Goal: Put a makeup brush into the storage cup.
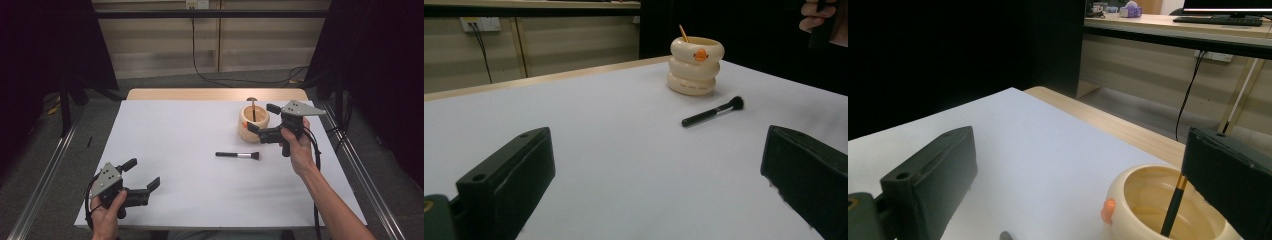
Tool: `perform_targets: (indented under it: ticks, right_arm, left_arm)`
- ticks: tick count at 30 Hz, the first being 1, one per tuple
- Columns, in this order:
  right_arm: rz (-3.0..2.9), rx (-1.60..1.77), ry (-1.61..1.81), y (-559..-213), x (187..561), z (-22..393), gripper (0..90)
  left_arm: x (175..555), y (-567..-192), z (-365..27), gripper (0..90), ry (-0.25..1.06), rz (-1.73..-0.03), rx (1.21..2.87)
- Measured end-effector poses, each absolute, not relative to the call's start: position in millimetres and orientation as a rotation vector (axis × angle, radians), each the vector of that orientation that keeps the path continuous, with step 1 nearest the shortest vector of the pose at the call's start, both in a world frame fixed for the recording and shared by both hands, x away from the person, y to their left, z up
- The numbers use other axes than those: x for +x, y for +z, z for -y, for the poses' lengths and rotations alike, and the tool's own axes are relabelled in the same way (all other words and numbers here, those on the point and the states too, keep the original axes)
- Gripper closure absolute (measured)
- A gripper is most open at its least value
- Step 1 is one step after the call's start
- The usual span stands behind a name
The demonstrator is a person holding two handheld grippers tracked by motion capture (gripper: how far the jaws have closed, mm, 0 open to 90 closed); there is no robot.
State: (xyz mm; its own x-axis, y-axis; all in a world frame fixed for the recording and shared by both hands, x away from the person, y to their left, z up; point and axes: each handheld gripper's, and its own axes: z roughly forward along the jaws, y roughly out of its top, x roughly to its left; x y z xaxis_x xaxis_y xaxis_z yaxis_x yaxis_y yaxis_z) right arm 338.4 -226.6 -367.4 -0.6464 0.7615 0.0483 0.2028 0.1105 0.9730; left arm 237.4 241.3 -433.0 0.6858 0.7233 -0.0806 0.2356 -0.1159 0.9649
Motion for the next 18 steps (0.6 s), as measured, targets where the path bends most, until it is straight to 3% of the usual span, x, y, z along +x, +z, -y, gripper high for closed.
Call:
perform_targets:
  ticks: [18]
  right_arm:
    - [-1.983, 0.917, 1.493, -361, 368, 214, 1.8]
  left_arm:
    - [239, -433, -243, 1.0, 0.501, -0.774, 1.687]
